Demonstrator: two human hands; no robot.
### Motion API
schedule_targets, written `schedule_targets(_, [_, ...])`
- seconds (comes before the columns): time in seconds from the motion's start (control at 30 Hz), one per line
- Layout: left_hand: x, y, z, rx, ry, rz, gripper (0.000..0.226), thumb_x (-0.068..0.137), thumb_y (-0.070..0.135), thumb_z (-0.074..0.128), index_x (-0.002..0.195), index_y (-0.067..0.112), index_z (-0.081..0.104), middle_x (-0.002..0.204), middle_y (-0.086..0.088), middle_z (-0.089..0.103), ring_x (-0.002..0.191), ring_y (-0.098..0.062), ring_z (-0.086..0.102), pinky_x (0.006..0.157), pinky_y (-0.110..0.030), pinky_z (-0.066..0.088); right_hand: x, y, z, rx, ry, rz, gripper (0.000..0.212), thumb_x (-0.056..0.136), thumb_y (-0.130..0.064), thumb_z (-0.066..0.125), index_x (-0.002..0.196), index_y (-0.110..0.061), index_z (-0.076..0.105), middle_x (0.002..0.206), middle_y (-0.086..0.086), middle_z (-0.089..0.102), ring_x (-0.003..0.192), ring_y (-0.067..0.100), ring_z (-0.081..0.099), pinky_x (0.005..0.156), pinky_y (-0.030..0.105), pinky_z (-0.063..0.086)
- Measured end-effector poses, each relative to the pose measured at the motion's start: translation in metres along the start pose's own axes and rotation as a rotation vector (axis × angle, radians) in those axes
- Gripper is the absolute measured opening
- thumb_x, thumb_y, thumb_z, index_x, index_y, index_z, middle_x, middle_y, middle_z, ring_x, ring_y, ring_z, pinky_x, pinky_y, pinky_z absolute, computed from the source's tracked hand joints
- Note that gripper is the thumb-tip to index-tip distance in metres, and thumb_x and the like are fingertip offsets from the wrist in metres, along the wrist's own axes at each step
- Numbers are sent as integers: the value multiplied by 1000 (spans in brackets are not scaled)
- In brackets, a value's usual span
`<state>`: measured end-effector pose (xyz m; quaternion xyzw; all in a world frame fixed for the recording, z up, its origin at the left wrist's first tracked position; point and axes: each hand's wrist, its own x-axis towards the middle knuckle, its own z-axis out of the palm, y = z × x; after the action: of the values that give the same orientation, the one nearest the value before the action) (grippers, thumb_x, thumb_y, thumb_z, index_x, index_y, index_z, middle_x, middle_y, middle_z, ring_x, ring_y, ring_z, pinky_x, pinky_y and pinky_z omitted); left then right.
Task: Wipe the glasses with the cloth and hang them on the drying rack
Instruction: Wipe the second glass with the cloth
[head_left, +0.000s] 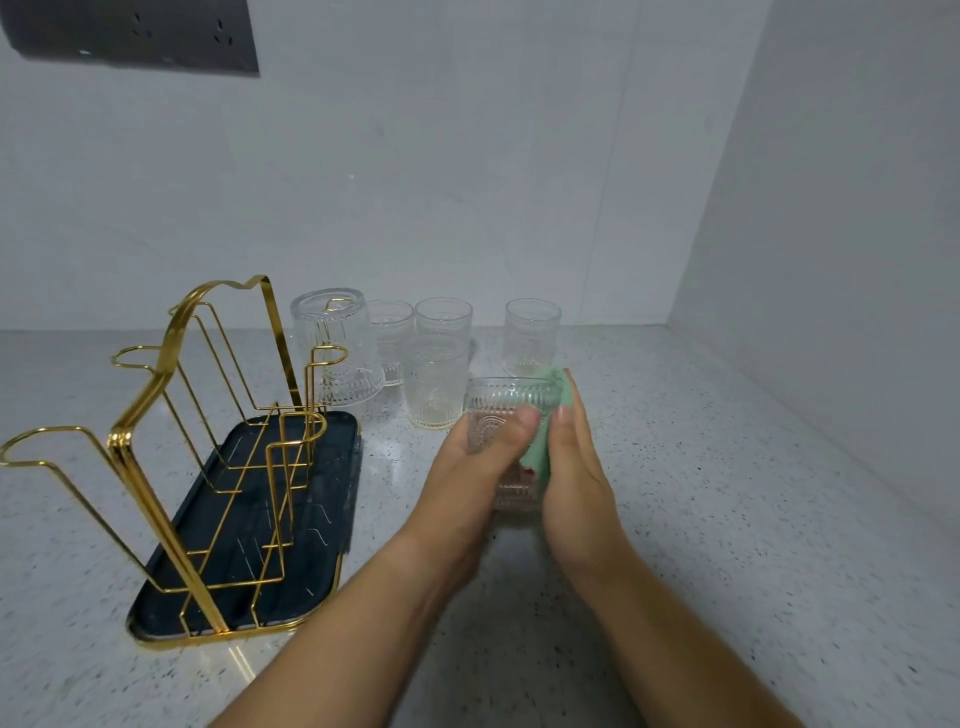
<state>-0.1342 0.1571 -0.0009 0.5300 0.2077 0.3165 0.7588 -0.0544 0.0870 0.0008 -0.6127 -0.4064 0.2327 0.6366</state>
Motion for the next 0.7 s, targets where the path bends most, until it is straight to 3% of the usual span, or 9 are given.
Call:
schedule_targets(0.07, [3, 2, -3, -64, 84, -32, 79, 74, 58, 85, 135, 12, 63, 126, -21, 74, 111, -39, 75, 95, -51, 61, -5, 5, 5, -33, -63, -44, 62, 99, -65, 23, 158, -54, 7, 168, -12, 26, 147, 3, 39, 111, 15, 42])
schedule_targets(0.13, [5, 4, -9, -160, 168, -76, 91, 59, 72, 89, 131, 26, 56, 131, -20, 69, 110, -37, 76, 95, -57, 60, -12, 10, 12, -142, -140, -83, 58, 101, -65, 24, 151, -65, -6, 169, -25, 2, 157, 6, 14, 127, 41, 26])
schedule_targets(0.2, [6, 8, -13, -199, 173, -76, 75, 63, 77, 81, 121, 38, 55, 135, -13, 65, 115, -33, 74, 96, -53, 60, -17, 15, 15, -224, -167, -135, 57, 107, -51, 28, 146, -66, -11, 163, -36, -7, 154, -8, -1, 131, 40, 12])
schedule_targets(0.27, [5, 8, -16, -210, 141, -83, 74, 71, 76, 75, 130, 36, 58, 137, -12, 67, 118, -31, 73, 99, -50, 58, -18, 15, 15, -269, -149, -165, 57, 108, -47, 28, 145, -64, -12, 164, -37, -7, 153, -12, -4, 131, 39, 9])
schedule_targets(0.33, [6, 6, -14, -216, 101, -123, 82, 74, 76, 75, 140, 28, 61, 138, -13, 70, 121, -31, 72, 107, -51, 53, -15, 11, 13, -263, -105, -177, 56, 105, -55, 27, 148, -65, -9, 167, -32, -2, 155, -7, 2, 130, 41, 14])
schedule_targets(0.4, [4, 6, -7, -173, 53, -117, 70, 83, 68, 63, 135, 21, 70, 132, -11, 74, 121, -29, 72, 109, -49, 51, -8, 5, 9, -95, -44, -105, 56, 104, -60, 23, 155, -59, 1, 169, -20, 16, 152, 0, 27, 123, 35, 34])
schedule_targets(0.5, [3, 1, -1, -129, 19, -113, 61, 88, 63, 50, 122, 22, 79, 127, -15, 76, 125, -42, 66, 107, -58, 45, 3, 2, -1, 114, 54, 1, 50, 109, -45, 25, 159, -38, 30, 144, -5, 58, 118, -4, 64, 91, 14, 56])
schedule_targets(0.6, [5, -3, -2, -92, 33, -49, 89, 76, 77, 72, 140, 16, 63, 134, -17, 72, 125, -41, 68, 109, -65, 48, 3, 4, -2, 155, 33, 8, 49, 109, -42, 26, 152, -26, 44, 132, 3, 69, 113, 8, 71, 93, 20, 58])
schedule_targets(0.7, [5, 2, -3, -131, 147, 7, 119, 52, 75, 89, 144, 13, 48, 131, -16, 72, 117, -37, 73, 101, -64, 56, -5, 12, 5, 109, -33, -36, 58, 106, -55, 28, 158, -31, 32, 146, -2, 59, 130, 8, 60, 108, 28, 51])
